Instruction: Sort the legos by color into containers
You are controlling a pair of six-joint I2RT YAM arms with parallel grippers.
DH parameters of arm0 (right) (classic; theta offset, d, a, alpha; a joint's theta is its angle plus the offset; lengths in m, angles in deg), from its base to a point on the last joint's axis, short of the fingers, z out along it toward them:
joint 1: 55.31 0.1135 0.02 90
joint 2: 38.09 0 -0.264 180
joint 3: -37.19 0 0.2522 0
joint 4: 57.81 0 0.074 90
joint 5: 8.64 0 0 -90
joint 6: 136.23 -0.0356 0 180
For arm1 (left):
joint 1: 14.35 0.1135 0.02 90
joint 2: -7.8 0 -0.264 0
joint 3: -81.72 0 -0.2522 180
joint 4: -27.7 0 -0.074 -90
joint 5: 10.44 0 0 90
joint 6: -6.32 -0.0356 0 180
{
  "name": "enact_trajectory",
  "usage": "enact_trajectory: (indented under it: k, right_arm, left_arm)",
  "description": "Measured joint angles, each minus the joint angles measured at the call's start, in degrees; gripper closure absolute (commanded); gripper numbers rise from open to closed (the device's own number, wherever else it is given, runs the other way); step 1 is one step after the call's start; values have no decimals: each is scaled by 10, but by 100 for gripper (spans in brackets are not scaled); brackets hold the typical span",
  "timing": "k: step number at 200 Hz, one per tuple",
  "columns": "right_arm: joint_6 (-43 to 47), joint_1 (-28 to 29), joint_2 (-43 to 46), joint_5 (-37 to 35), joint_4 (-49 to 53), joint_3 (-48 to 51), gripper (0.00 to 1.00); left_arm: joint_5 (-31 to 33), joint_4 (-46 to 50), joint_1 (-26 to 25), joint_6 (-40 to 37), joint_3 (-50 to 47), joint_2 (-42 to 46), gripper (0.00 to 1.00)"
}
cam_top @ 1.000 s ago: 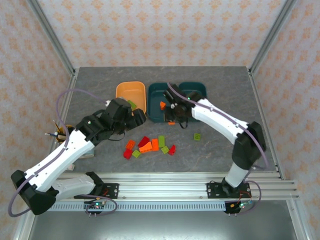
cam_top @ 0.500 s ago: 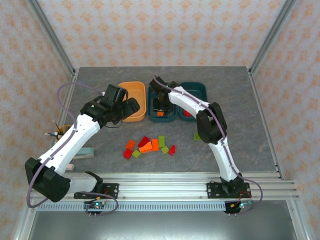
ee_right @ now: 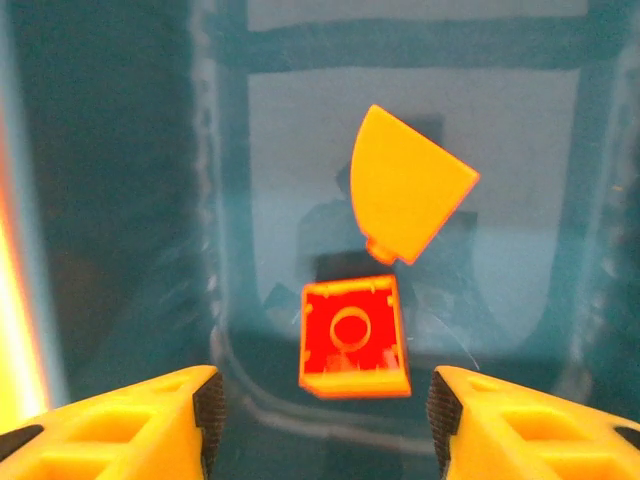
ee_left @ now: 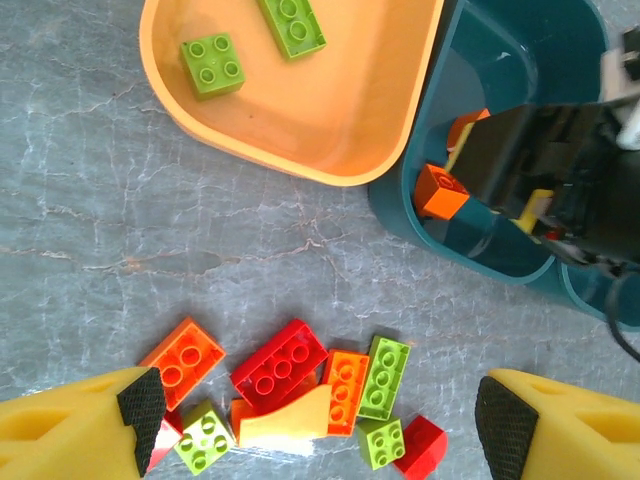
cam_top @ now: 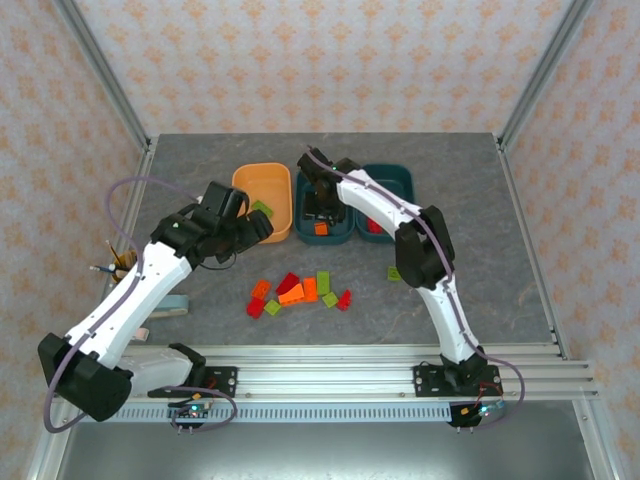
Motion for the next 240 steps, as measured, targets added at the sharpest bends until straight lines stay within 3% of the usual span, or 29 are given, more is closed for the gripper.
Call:
enact_trajectory:
  k: [83, 138, 191, 240]
  right_arm:
    - [-3, 23, 315, -52, -15, 203, 42]
    - [-16, 58, 434, -57, -22, 343, 42]
    - [2, 150, 525, -12, -72, 473, 42]
    - [-1, 180, 584, 11, -121, 567, 41]
  left_arm:
    - [-25, 56, 0, -34, -3, 40, 17]
    - [-45, 74, 0, -42, -43, 67, 20]
    - [-56, 75, -17, -42, -134, 78, 28]
    - [-58, 61, -24, -95, -161, 21, 31]
